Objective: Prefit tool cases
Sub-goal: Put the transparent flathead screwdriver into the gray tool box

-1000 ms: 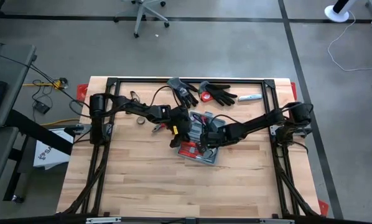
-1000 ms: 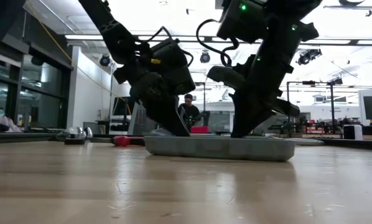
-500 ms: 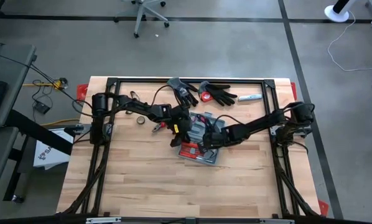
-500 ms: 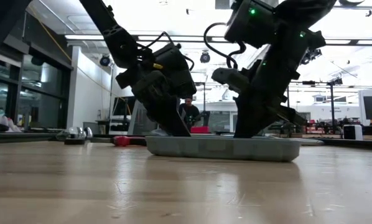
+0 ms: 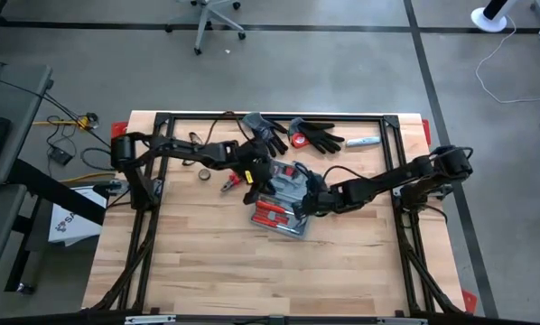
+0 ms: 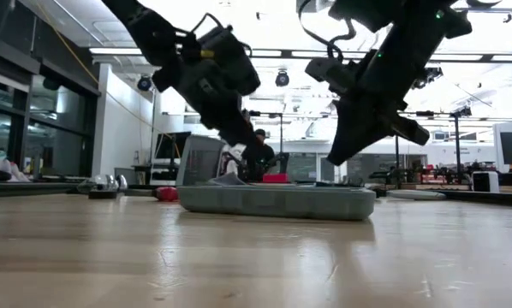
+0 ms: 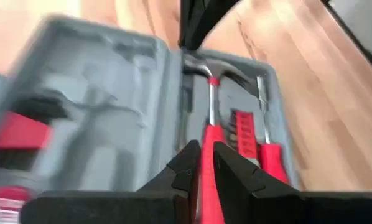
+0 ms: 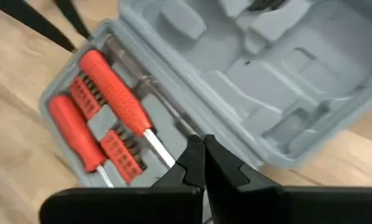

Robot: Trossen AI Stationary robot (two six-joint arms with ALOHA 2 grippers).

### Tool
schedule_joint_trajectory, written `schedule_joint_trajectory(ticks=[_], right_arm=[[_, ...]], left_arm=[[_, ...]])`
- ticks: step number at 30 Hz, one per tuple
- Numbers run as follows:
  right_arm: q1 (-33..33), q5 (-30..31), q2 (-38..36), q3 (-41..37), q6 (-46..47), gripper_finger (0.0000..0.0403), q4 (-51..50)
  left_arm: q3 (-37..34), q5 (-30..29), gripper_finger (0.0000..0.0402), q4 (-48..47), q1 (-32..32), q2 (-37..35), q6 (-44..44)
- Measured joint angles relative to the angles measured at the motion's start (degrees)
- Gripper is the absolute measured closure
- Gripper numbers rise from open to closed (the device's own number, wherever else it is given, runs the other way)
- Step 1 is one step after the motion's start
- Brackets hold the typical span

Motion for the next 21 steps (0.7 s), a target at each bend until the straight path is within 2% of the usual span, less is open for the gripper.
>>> schedule_joint_trajectory(ticks=[4, 6, 16, 21], right_arm=[[-1.46, 0.25, 0.17, 0.02, -0.37, 0.0403, -1.29], [-2.39, -0.25, 0.68, 0.08, -1.33, 0.0403, -1.09], [-4.92, -3.97, 4.86, 0.11, -1.96, 0.0403, -0.13], [-4.94, -5.46, 6.51, 0.31, -2.2, 0.0403, 2.08]], left_arm=[[0.02, -6.54, 0.0362, -0.04, 1.36, -0.75, 5.07], [0.02, -7.9, 0.0362, -0.77, 2.41, 0.33, 7.27], [0.26, -7.3, 0.0362, -6.21, 5.63, 6.01, 11.32], [0.02, -2.98, 0.0362, -11.14, 4.46, 5.95, 10.13]])
